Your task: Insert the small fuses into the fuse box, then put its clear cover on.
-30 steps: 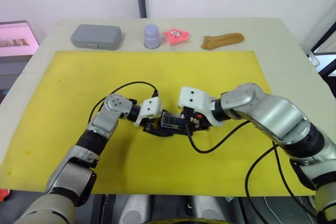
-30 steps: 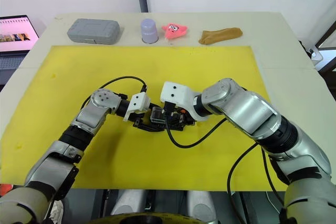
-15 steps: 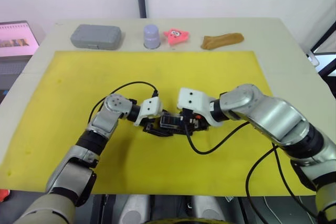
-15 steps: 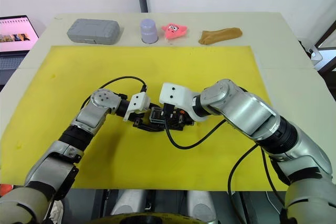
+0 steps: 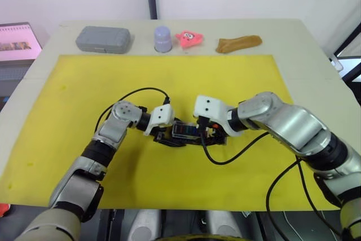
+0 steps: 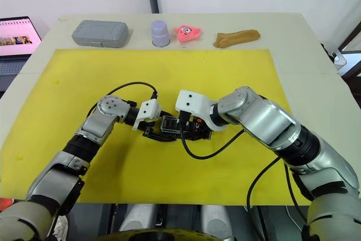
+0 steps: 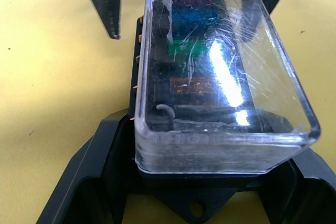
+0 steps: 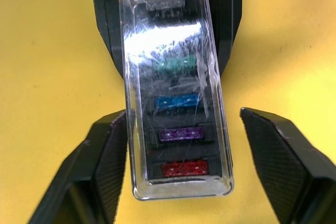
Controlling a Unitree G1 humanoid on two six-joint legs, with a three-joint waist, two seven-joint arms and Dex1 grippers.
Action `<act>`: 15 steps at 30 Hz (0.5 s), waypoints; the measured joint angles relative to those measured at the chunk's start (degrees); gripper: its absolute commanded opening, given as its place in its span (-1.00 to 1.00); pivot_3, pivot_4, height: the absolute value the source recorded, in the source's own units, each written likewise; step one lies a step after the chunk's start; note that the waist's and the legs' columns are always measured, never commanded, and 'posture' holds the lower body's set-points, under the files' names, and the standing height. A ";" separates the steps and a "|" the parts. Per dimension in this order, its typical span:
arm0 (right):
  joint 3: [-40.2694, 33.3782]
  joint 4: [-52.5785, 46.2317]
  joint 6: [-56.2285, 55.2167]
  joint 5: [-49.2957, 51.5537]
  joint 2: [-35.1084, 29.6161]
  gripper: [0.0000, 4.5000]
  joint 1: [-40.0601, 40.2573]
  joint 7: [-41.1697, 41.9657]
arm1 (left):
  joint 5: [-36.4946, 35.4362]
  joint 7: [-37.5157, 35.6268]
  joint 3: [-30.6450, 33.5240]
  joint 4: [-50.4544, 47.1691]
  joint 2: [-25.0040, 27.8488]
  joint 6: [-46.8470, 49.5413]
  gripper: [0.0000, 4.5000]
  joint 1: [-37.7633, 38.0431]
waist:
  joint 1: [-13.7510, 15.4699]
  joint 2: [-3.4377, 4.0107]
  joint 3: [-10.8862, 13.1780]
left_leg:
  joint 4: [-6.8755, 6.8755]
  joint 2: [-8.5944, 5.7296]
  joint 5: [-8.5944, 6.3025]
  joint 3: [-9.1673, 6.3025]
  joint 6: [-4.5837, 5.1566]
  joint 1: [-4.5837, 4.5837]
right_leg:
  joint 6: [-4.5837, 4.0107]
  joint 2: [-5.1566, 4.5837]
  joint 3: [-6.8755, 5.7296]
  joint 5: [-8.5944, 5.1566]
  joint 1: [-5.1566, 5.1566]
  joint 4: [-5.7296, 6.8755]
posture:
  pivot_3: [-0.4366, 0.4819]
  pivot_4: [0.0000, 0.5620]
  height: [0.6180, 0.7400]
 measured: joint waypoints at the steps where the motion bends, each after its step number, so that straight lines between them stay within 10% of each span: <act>1: -0.17 0.01 0.02 0.00 0.00 0.57 -0.08 0.01 | 0.00 0.00 0.00 0.00 0.00 0.00 0.14 0.00 | 0.00 0.00 0.00 | 0.00 0.00 0.00 0.00 0.00 0.00 | 0.00 0.00 0.00 0.00 0.00 0.00 | -0.05 -0.47 1.00; 15: -16.45 -6.73 2.85 10.33 -1.92 0.57 -0.99 4.21 | -0.02 -0.12 0.02 0.01 0.08 0.33 0.14 -0.01 | 0.08 0.00 0.00 | 0.00 0.01 -0.09 -0.01 0.17 0.00 | 0.00 0.00 0.00 0.00 0.00 0.00 | -0.05 -0.47 1.00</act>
